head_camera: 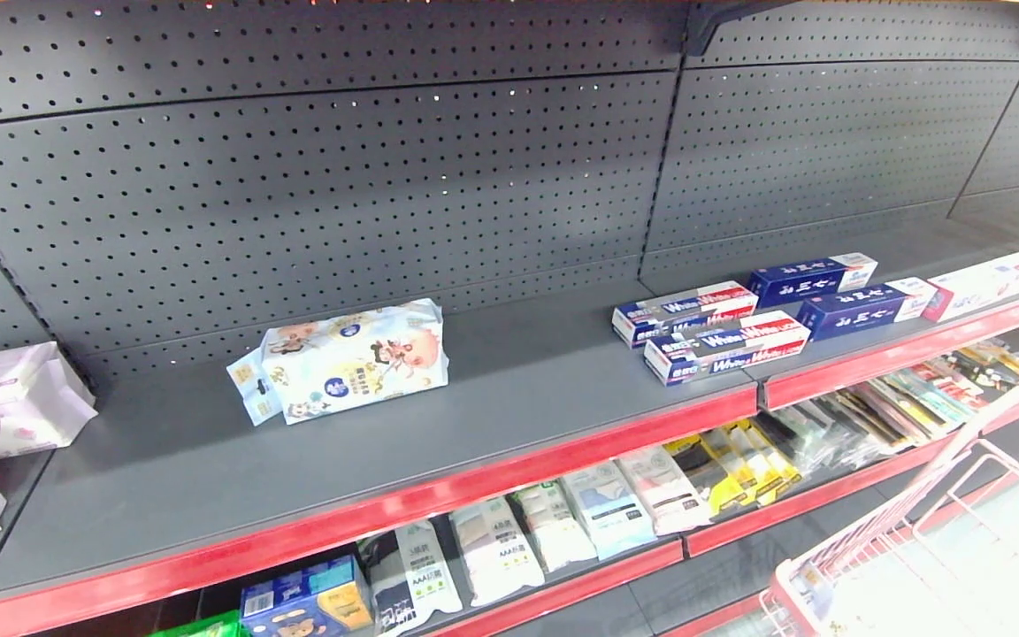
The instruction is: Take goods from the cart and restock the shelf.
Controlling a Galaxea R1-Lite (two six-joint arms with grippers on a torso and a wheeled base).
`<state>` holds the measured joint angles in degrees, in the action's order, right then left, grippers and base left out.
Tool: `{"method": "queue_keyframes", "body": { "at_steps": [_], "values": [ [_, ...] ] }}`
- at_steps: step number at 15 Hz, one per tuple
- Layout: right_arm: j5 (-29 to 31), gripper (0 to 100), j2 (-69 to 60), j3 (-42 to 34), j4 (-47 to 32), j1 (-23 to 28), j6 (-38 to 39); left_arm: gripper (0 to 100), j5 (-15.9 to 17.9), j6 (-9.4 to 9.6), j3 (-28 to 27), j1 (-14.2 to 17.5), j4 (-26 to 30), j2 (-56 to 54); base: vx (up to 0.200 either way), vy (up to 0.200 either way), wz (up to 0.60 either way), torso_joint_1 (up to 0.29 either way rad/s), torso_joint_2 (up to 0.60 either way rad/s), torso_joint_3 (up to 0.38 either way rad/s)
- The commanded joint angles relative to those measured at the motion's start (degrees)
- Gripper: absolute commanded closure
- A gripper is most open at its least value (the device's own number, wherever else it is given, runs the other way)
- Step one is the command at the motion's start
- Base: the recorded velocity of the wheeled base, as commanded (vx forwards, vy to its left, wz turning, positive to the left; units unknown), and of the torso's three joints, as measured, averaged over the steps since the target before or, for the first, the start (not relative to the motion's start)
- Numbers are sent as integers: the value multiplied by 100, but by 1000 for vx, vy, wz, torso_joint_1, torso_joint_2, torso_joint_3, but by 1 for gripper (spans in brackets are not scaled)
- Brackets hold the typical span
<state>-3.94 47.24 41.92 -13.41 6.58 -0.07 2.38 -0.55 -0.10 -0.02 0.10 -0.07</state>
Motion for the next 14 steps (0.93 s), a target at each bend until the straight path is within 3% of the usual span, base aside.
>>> {"method": "queue_keyframes", "body": {
  "at_steps": [1,2,4,8,11,14],
  "values": [
    [-670,0,2896,-281,-311,1662,-1592,0,0,-7,1,2,-1,7,0,0,0,0,0,0],
    [-1153,0,3160,-738,14,2304,-2621,0,0,-7,1,2,-1,7,0,0,0,0,0,0],
    [-1417,0,3582,-1635,752,3218,-4220,0,0,-7,1,2,-1,7,0,0,0,0,0,0],
    [-1557,0,4496,-2311,1148,4061,-5275,0,0,-7,1,2,-1,7,0,0,0,0,0,0],
    [-1566,0,5111,-2364,1244,4351,-5925,0,0,-7,1,2,-1,7,0,0,0,0,0,0],
    [-1557,0,5893,-2452,2079,4694,-6338,0,0,-7,1,2,-1,7,0,0,0,0,0,0]
  ]
}}
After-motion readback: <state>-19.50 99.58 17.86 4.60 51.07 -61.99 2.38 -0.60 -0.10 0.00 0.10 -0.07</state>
